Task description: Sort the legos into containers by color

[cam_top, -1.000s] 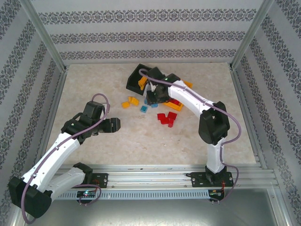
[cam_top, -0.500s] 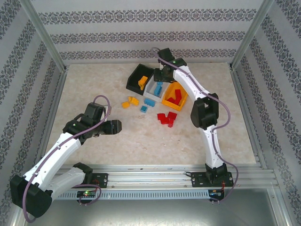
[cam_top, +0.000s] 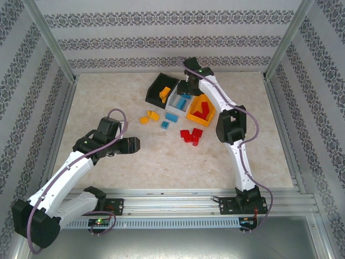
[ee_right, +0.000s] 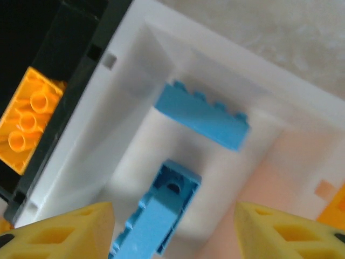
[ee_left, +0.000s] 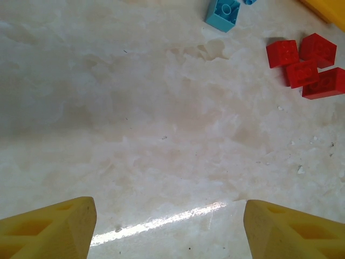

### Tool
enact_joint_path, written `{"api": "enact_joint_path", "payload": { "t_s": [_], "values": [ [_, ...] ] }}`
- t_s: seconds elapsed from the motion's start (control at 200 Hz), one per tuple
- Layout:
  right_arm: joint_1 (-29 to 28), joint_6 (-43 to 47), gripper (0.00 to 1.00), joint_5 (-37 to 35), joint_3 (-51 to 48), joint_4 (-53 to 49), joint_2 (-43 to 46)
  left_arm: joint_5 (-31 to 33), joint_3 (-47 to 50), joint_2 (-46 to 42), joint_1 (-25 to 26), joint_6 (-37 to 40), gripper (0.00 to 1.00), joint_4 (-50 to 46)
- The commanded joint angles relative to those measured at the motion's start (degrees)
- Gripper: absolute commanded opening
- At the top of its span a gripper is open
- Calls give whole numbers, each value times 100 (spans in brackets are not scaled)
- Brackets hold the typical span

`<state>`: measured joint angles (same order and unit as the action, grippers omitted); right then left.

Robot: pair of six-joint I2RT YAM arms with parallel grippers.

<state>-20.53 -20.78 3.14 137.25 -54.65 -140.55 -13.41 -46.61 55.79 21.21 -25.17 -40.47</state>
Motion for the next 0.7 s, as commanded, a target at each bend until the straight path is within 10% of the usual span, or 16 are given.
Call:
{"api": "enact_joint_path", "payload": {
  "t_s": [0.0,0.35,0.694],
  "values": [
    [-264,139,63,-299,-598,-167,1247,-157,16,20,-78,-148,73,186],
    [-969,-524,69,-527,-6044,705,4824,-476,309,299,337,-573,74,884],
    [-1119,-1285,76,-191,-7571,1642,4926,-684,673,600,626,-999,77,1569]
  ]
}}
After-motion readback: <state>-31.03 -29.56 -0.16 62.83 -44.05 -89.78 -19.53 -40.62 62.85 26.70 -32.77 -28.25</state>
